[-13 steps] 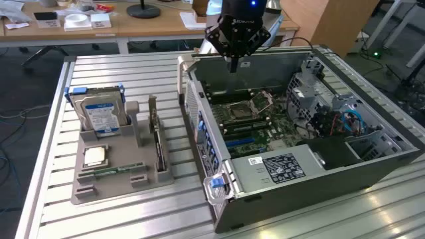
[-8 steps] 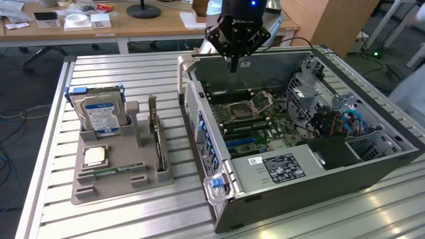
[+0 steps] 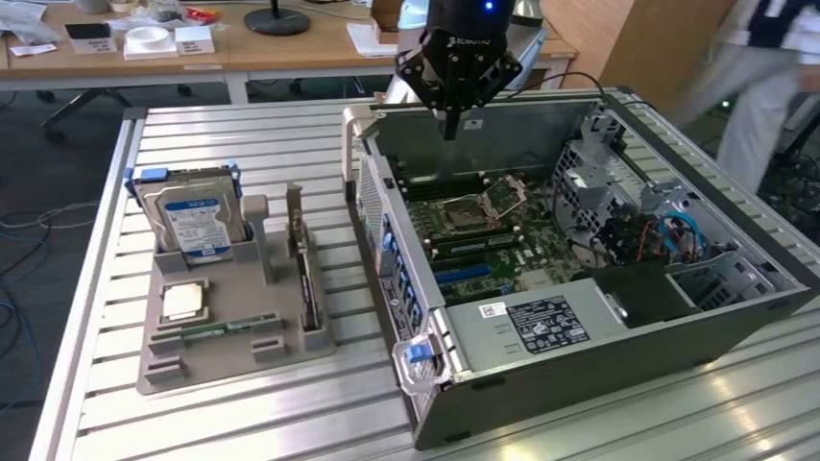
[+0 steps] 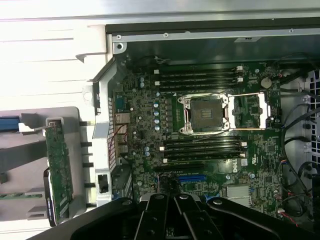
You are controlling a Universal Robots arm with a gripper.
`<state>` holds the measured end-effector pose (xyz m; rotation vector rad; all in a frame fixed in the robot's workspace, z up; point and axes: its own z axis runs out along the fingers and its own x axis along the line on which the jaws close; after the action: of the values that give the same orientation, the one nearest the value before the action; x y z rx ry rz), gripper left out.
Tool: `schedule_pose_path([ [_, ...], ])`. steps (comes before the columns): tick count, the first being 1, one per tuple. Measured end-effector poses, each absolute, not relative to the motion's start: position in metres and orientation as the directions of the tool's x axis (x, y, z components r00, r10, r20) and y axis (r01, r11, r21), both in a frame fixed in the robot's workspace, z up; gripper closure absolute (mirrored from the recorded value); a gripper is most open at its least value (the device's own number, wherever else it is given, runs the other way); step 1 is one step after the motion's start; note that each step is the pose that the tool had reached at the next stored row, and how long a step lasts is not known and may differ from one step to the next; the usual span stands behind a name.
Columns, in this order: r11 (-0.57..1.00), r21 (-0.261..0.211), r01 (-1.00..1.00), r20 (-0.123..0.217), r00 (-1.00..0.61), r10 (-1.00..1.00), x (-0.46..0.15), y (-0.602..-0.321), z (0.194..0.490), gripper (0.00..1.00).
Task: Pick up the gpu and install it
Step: 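Reach for the gpu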
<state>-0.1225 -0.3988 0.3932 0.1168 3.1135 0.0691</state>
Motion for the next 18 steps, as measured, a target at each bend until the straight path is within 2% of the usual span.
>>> schedule_pose_path([
  [18, 0.996, 0.045, 0.074, -0.026, -0.997, 0.075, -0.192, -0.399, 0.392, 0.89],
])
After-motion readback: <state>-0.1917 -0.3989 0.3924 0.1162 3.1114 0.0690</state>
